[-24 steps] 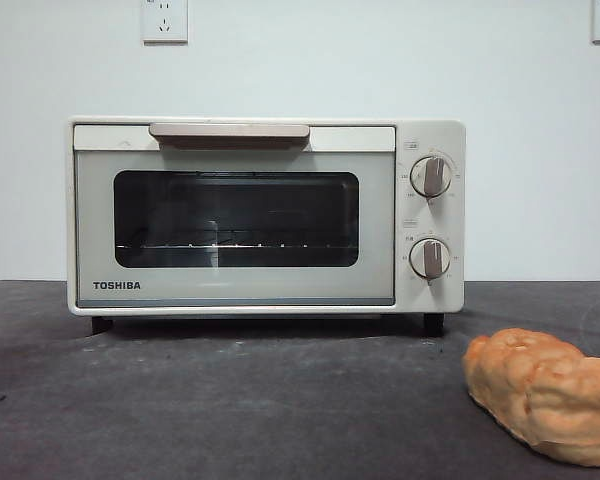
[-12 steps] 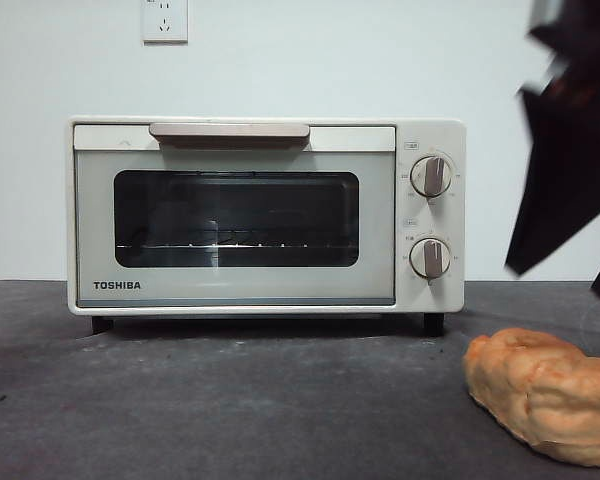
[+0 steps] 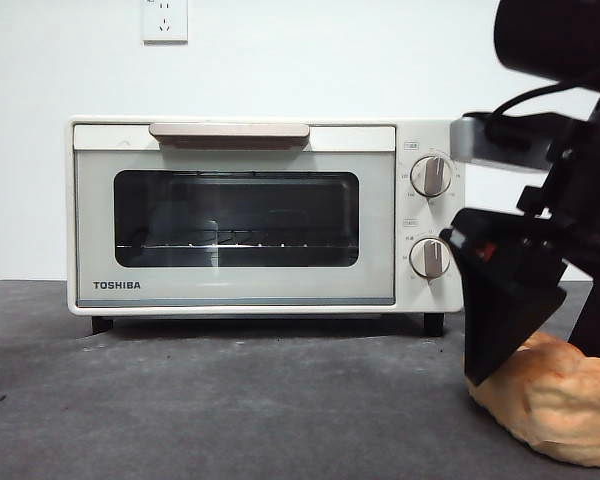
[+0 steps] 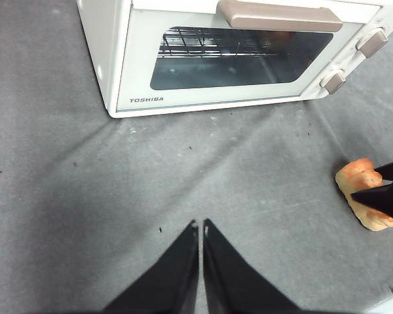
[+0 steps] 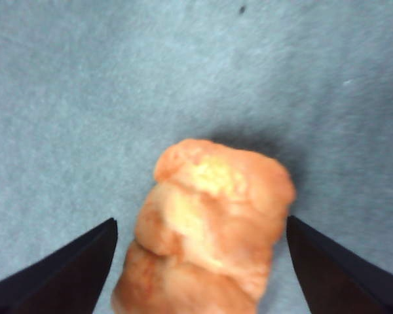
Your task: The left arm flap open the oven, the right arm pick bread and place it into oven, the left arm flap close the oven
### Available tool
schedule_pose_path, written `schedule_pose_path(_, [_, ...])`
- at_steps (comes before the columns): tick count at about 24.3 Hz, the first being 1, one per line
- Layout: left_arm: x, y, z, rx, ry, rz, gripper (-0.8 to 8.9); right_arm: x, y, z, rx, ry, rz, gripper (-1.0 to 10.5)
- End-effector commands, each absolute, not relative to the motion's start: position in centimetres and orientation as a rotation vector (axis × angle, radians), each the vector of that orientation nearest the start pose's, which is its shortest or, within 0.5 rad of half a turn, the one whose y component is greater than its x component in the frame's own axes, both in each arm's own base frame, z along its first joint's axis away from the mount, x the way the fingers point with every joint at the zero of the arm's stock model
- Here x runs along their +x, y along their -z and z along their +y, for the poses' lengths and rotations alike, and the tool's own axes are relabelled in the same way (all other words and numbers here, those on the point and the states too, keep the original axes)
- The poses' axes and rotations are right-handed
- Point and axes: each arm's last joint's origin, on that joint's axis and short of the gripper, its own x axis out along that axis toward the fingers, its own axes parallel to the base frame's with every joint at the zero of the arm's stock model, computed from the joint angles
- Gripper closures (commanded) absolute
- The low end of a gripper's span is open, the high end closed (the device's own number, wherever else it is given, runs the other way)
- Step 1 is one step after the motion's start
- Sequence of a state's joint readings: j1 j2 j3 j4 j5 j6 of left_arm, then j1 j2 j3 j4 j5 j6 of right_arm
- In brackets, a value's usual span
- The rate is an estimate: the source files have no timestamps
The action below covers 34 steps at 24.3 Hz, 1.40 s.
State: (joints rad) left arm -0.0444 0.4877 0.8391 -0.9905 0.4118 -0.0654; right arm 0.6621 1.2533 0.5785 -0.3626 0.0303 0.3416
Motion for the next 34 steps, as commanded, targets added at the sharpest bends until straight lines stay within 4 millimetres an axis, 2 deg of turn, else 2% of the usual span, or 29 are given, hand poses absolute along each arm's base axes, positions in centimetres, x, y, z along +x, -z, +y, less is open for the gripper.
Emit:
schedule_pose_path(1, [7.0,-31.8,-1.5,-0.163,0.43,0.616,7.98,17.3,-16.1,13.7,-0.058,-0.393,1.079,5.7])
schedule_pose_path(4, [7.0,-31.8,-1.5,-0.162,0.431,0.613,7.98,17.3,-16.1,13.7,-0.056,-0.395,1.074,7.4])
schedule_pose_path(10, [7.3,-32.1,-1.5,-0.175,0.428,0.582,7.98,17.2,-16.6,13.7,-0.046,-0.403,1.052,7.4])
schedule_pose_path(14, [8.4,-32.6,-1.7,-0.207,0.433,0.547,7.97,16.7,-18.8,13.3,-0.005,-0.436,0.967,7.4])
schedule_pose_path(18, [10.9,-33.0,-2.6,-0.218,0.497,0.516,7.97,15.5,-21.9,12.3,0.029,-0.46,0.889,7.4])
schedule_pose_path(22, [14.5,-33.3,-4.4,-0.238,0.579,0.493,7.97,14.3,-24.9,11.3,0.061,-0.482,0.809,7.4])
schedule_pose_path(27, [17.7,-33.9,-6.4,-0.213,0.624,0.491,7.97,13.5,-26.5,10.7,0.072,-0.49,0.781,7.4])
schedule_pose_path(34, [21.6,-34.5,-9.4,-0.175,0.665,0.501,7.97,13.1,-27.4,10.4,0.086,-0.499,0.748,7.4])
